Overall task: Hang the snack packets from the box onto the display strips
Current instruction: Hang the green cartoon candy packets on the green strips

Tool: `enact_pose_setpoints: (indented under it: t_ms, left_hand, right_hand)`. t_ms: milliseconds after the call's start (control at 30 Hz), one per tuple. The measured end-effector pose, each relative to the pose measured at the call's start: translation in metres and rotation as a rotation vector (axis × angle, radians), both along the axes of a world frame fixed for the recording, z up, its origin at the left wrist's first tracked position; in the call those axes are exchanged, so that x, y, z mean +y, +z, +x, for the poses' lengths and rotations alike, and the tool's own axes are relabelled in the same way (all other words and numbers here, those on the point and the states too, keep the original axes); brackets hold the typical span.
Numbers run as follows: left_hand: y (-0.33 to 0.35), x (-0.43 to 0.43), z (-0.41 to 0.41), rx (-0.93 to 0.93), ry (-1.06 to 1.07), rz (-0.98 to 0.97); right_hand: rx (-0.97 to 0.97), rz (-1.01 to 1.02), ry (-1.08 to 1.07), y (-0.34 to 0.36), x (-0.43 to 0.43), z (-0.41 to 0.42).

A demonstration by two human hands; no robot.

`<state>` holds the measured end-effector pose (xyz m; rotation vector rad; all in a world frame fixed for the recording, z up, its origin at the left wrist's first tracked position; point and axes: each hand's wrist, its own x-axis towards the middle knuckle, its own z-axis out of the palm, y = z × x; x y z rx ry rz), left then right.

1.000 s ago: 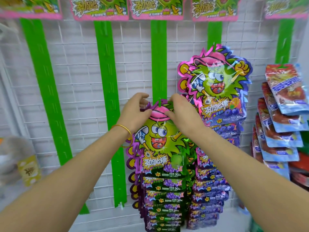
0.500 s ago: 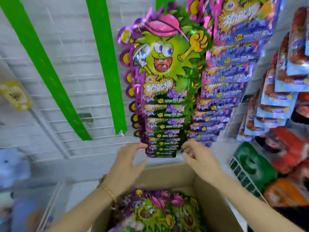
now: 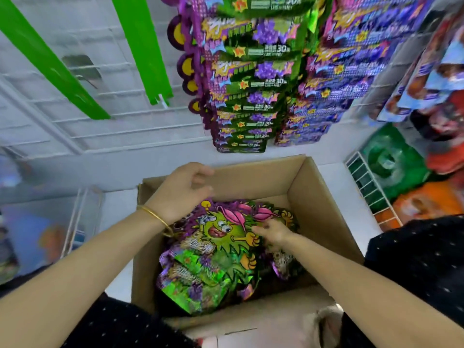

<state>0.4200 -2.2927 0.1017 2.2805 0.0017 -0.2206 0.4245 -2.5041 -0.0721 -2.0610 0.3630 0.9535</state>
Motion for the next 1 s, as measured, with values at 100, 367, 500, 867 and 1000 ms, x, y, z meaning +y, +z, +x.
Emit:
enact_pose_setpoints:
  t_ms: [100,367,500,867,1000]
  left_hand:
    - [-0.001,0.0,0.002,0.002,0.01,0.011]
    - [0.001,0.004,0.008,-0.019,0.005,0.057]
    - [0.0,0.01,0.011,-0.052,0.001,0.105]
    - [0.021,0.007,0.011,-0.131,-0.094,0.115]
    - [0.037,-0.002,0.013,-0.18,-0.081,-0.027]
  right_hand:
    - [-0.022,-0.033,-0.103,-0.014,0.015,-0.008]
    - [-0.272,0.29,-0.327,0.027,0.015,0.009]
    - [-0.326,0.359,-0.255,0.066,0.006,0.016]
    - [-0.467,0.592,0.06,0.162,-0.018,0.022]
    - [-0.498,0.597,0.131,0.186,-0.022,0.03]
